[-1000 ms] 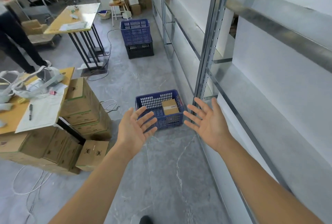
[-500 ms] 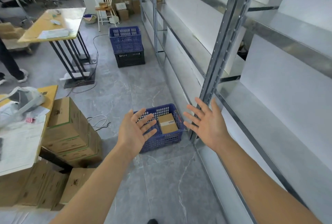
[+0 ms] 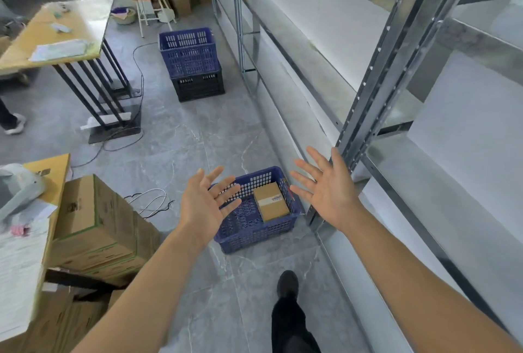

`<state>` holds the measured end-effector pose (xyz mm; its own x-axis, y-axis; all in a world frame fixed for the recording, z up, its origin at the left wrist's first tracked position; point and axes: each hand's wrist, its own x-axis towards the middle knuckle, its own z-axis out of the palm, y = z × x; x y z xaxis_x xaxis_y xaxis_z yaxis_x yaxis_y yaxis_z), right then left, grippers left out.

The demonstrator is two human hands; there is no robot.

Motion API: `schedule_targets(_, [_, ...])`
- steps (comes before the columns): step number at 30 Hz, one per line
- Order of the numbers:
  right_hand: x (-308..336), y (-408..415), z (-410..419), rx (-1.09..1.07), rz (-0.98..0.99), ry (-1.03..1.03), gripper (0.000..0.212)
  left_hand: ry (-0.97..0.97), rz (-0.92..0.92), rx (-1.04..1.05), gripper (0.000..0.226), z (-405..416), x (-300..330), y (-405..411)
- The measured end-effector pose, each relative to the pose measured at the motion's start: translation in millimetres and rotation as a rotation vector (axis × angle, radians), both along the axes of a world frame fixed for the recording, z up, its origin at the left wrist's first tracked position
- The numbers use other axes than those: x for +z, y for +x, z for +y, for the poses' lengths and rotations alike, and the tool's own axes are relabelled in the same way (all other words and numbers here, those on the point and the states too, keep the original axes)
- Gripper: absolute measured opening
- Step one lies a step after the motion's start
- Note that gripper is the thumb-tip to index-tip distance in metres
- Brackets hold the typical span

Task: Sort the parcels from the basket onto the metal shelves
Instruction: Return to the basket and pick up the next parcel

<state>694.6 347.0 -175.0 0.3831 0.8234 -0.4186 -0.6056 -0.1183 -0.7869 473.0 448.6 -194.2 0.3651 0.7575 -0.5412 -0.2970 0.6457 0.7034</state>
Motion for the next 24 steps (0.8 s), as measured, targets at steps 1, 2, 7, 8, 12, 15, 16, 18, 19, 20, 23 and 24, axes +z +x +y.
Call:
schedule_targets(1, [-3.3, 7.7, 12.8, 0.017, -0.009, -0.007, 0.065, 0.000, 0.001, 0.001, 0.052, 10.3, -2.7, 6.0])
schedule_targets(2, [-6.4, 16.0, 26.7, 0.036, -0.014, -0.015, 0.064, -0.001, 0.003, 0.003, 0.052, 21.8, -5.5, 12.5])
schedule_targets(7, [-23.7, 63.6, 99.7, 0.095, -0.004, -0.037, 0.064, -0.009, 0.022, 0.060, 0.051, 86.9, -13.7, 50.8])
schedule_targets(8, [-26.3, 73.1, 113.6, 0.100, 0.008, -0.042, 0.064, -0.012, 0.027, 0.072, 0.051, 100.0, -14.0, 59.2])
schedule_targets(12, [-32.0, 107.3, 165.4, 0.143, 0.013, -0.068, 0.064, -0.011, 0.062, 0.086, 0.050, 144.0, -15.1, 93.4])
schedule_targets(15, [-38.3, 126.3, 198.9, 0.162, 0.001, -0.097, 0.064, -0.035, 0.088, 0.077, 0.051, 168.7, -21.9, 113.5])
schedule_targets(16, [-41.7, 131.2, 208.9, 0.163, 0.001, -0.107, 0.064, -0.043, 0.095, 0.070, 0.052, 176.4, -26.0, 118.0])
schedule_targets(18, [-49.9, 138.8, 228.2, 0.168, -0.001, -0.122, 0.064, -0.057, 0.109, 0.055, 0.052, 192.5, -35.9, 125.6])
schedule_targets(19, [-54.4, 141.0, 236.8, 0.172, -0.001, -0.132, 0.064, -0.067, 0.119, 0.051, 0.052, 201.0, -41.3, 128.7])
schedule_targets(20, [-59.1, 142.4, 244.8, 0.175, -0.004, -0.146, 0.064, -0.077, 0.132, 0.048, 0.052, 209.5, -46.7, 131.3])
schedule_targets(23, [-76.8, 145.6, 266.1, 0.170, -0.019, -0.178, 0.064, -0.100, 0.171, 0.019, 0.051, 236.4, -67.1, 137.1])
schedule_targets(24, [-84.0, 147.2, 271.7, 0.148, -0.027, -0.184, 0.064, -0.104, 0.182, 0.007, 0.051, 245.4, -74.8, 138.8])
